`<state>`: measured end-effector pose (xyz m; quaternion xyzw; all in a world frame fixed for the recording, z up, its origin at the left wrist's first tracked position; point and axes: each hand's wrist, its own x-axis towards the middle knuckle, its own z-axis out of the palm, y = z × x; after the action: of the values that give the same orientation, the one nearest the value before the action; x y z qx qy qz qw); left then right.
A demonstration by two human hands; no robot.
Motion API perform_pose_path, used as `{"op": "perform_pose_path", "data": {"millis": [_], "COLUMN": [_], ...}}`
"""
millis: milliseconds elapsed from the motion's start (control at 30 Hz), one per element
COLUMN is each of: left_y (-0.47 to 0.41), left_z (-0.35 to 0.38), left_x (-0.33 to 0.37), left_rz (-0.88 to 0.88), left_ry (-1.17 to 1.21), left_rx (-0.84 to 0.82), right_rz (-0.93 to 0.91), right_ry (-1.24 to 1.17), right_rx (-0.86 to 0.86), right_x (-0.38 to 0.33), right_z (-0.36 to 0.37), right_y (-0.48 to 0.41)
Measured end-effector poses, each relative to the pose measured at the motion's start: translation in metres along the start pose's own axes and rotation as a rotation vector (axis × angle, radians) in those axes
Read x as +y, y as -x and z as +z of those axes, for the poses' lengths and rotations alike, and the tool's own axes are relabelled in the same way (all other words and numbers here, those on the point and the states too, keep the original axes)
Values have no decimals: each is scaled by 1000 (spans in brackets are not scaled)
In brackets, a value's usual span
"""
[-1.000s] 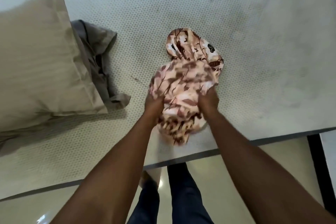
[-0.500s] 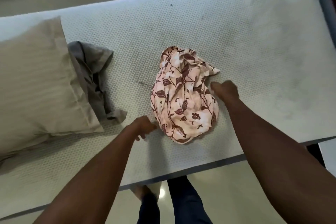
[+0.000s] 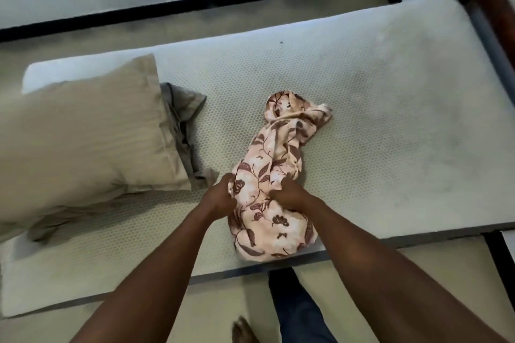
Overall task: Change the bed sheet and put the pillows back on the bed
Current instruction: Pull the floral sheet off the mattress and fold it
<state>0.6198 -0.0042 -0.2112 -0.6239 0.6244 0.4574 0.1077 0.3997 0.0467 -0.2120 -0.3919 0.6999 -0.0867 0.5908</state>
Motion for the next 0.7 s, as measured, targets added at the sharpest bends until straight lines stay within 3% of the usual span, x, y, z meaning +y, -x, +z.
{"op": "perform_pose_path", "data": {"millis": [133,233,333,467,633,700], "left_y": [62,116,193,297,428,481], "left_z": [-20,-39,-72,-126,-192,-208], "left_x": [16,24,54,116,204,241], "left_rz": [102,221,454,746,915,983], "left_ry": [84,115,57,96,38,60], "left_rx": [7,112,255,477,783,836], "right_rz": [-37,-88,-206,-422,-623,-774], "right_ry": [-156,-295,-506,-696,-774,-872], "right_rx": [165,311,399,438,493,418], "right_x": [-34,-68,-111,-159,-210,-225], "right_z": [-25,-53,-82,-105,-141,-153], "right_y": [59,115,192,312,448,512]}}
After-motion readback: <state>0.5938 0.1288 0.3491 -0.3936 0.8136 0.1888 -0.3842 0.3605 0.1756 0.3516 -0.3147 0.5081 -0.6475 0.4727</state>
